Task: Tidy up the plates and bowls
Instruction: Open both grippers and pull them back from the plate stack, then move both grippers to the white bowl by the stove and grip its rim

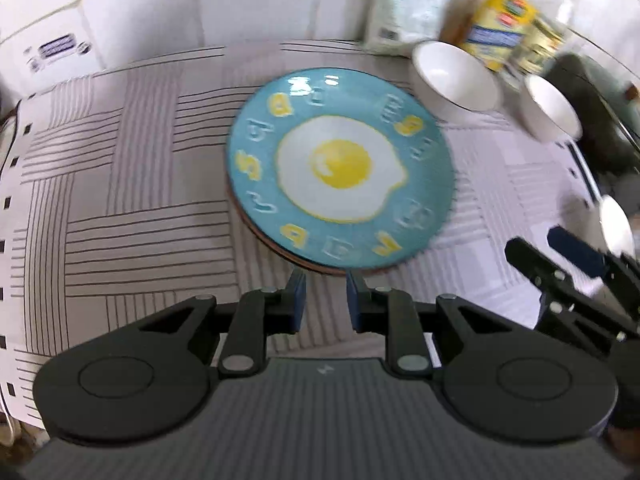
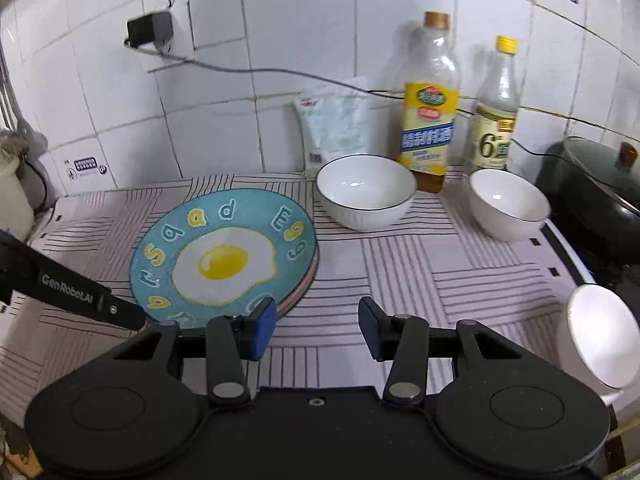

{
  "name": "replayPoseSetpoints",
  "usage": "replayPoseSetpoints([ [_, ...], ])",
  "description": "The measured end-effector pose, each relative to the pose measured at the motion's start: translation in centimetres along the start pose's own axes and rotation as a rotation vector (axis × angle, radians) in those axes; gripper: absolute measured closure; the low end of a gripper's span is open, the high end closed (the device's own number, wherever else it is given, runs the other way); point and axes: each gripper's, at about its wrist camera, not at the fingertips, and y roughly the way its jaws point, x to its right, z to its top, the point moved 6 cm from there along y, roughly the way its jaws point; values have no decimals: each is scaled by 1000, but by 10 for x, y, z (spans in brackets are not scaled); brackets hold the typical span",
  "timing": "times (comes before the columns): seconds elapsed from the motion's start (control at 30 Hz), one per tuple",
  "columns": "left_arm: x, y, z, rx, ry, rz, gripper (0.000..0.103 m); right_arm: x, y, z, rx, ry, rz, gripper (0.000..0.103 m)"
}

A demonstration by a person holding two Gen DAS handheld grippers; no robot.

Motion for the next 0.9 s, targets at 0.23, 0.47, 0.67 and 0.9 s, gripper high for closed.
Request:
replayPoseSetpoints([
  [0.23,34,-42,-11,44,84,-49,76,15,-60,6,53,-18,1,52],
  [0.47,62,-63,-22,72,133,-105,67,37,-92,-13,86,-68,-94,51],
  [0.67,89,-64,-27,61,178,-137,62,63,-98,-32,77,-19,-133,44],
  [0.9,123,-50,-28,66,237,-172,53,96,-87,-53,70,27,-162,38],
])
